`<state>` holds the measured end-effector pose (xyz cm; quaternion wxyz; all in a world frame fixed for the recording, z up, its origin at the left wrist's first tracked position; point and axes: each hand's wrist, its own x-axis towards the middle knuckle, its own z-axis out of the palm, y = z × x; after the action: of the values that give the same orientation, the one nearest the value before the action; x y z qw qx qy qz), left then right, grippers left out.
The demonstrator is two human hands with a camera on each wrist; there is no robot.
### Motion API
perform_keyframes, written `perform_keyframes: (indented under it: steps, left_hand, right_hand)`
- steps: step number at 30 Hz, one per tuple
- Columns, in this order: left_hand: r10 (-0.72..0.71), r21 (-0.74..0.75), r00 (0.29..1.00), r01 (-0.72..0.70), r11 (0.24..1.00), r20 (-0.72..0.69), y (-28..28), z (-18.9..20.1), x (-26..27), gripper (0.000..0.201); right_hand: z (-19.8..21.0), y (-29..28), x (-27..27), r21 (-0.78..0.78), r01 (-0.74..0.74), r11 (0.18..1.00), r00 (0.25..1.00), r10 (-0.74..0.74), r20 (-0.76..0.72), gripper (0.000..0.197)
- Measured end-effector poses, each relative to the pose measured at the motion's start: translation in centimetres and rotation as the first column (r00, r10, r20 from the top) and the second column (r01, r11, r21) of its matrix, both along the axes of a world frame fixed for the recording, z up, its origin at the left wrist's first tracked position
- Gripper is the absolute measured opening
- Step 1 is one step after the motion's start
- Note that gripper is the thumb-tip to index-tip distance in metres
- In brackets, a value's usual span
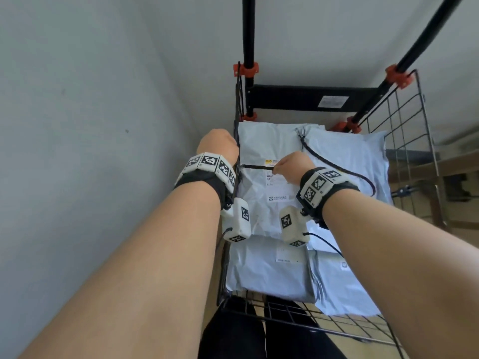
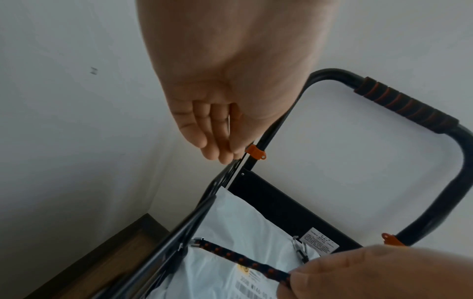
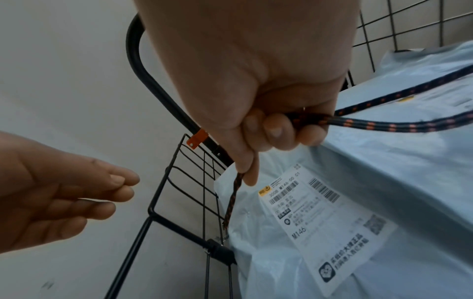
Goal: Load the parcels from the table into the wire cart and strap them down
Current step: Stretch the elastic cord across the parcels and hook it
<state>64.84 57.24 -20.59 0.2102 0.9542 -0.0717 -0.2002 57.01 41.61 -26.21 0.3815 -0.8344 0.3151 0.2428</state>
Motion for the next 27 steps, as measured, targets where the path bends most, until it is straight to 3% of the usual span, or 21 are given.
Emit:
perform_keyframes:
  steps: [9,20,23,27]
  left_hand:
    - [-0.149,-0.072,0.989,0.147,0.987,-0.016,-2.6,-1.3,-3.4,0.028]
    - [-0.339,0.039,0.911,0.357,0.933,-0.235,-11.4,-3.8,-8.0,0.049]
    - [-0.352,0.037,0.901,0.373,0.927,-0.254,-14.9,-5.0,-9.0,0.048]
    - [-0.362,0.19,0.896,0.414,0.89,-0.257,-18.7,-6.8,-9.6,0.036]
  right_hand:
    - [0.8,-1.3,-3.4,-0.137,0.056,0.989,0.998,-0.056,0.005,0.025]
    - [1.1,-8.8,-7.6,-0.114,0.046,0.992,0.998,-0.04,0.058,0.02]
    - [0.5,-11.4,-8.3,-0.119,0.038,0.992,0.999,-0.033,0.042,0.016]
    - [-0.1,-14.6,-9.0,-0.137,-0.026,0.99,0.998,0.033,0.05,0.015]
